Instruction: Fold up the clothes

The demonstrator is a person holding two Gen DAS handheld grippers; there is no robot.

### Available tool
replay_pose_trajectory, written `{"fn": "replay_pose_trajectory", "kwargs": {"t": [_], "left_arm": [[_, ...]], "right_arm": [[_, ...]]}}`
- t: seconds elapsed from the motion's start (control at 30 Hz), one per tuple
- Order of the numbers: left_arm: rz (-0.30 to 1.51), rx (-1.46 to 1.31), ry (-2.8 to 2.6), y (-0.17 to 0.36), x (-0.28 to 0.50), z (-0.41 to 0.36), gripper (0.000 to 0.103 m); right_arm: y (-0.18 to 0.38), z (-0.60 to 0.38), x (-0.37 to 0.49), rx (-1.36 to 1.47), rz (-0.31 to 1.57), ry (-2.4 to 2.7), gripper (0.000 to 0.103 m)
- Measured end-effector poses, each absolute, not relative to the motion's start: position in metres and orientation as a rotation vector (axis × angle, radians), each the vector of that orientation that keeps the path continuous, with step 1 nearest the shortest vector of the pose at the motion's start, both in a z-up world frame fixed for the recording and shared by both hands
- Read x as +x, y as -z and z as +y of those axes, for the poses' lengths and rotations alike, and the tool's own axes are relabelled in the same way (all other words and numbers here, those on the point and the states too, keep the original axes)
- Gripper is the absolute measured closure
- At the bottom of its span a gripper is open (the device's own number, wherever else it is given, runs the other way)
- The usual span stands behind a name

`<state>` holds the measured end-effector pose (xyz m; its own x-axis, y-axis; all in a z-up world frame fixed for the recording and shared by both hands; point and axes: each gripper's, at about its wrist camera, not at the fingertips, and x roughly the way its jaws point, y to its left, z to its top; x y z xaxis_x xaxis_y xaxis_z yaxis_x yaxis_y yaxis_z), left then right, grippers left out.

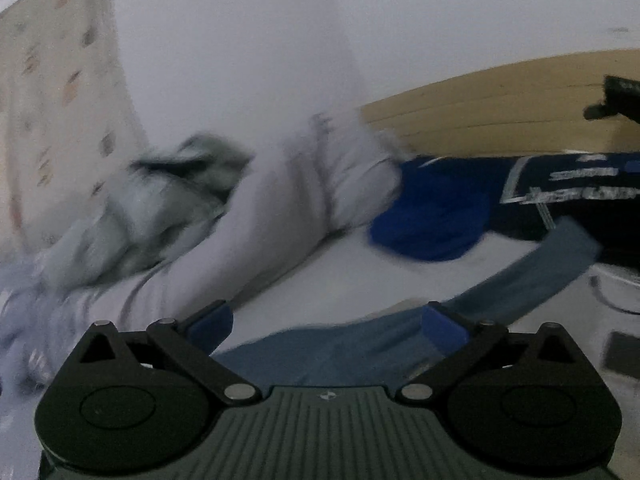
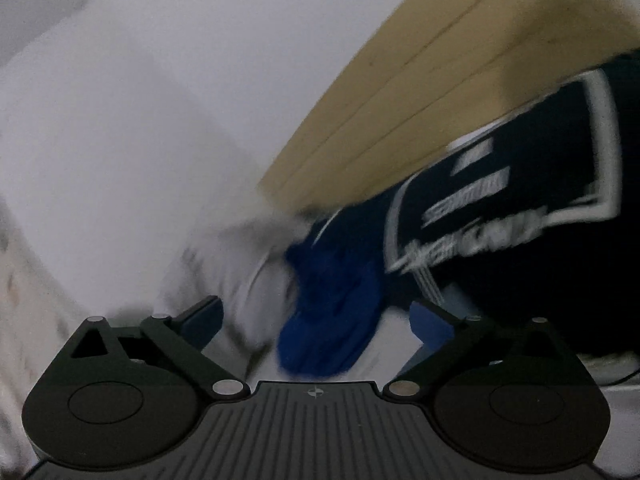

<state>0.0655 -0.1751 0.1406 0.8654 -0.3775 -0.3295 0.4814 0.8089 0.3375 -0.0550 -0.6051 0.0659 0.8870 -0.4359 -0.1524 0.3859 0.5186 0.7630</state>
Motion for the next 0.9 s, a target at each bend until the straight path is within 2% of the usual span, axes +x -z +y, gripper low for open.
{"fn": "replay_pose_trajectory", "kwargs": {"t": [0.27, 0.47, 0.57, 0.7, 0.8, 0.9], "left_arm": [[0.173, 0.547, 0.738, -0.104, 0.048, -0.341, 0.0], [0.159, 0.698, 0.897, -0.042, 0.04, -0.459, 0.0], [0.184, 0.762, 0.938, -0.01, 0.042, -0.504, 0.009], [0.226, 0.792, 0.946, 0.021, 0.054, -0.543, 0.035], [0.248, 0.788, 0.942, 0.036, 0.065, -0.562, 0.041], [0.266, 0.803, 0.936, 0.043, 0.07, -0.574, 0.053]], "right_arm": [[-0.035, -0.674, -0.106, 0.959, -0.149, 0.663, 0.001], [-0.011, -0.705, -0.12, 0.96, -0.179, 0.667, 0.001], [-0.001, -0.716, -0.123, 0.986, -0.192, 0.643, 0.001], [0.001, -0.719, -0.13, 0.999, -0.203, 0.617, 0.001], [0.002, -0.722, -0.135, 1.006, -0.215, 0.599, 0.001], [0.007, -0.728, -0.139, 1.017, -0.226, 0.6, 0.001]]}}
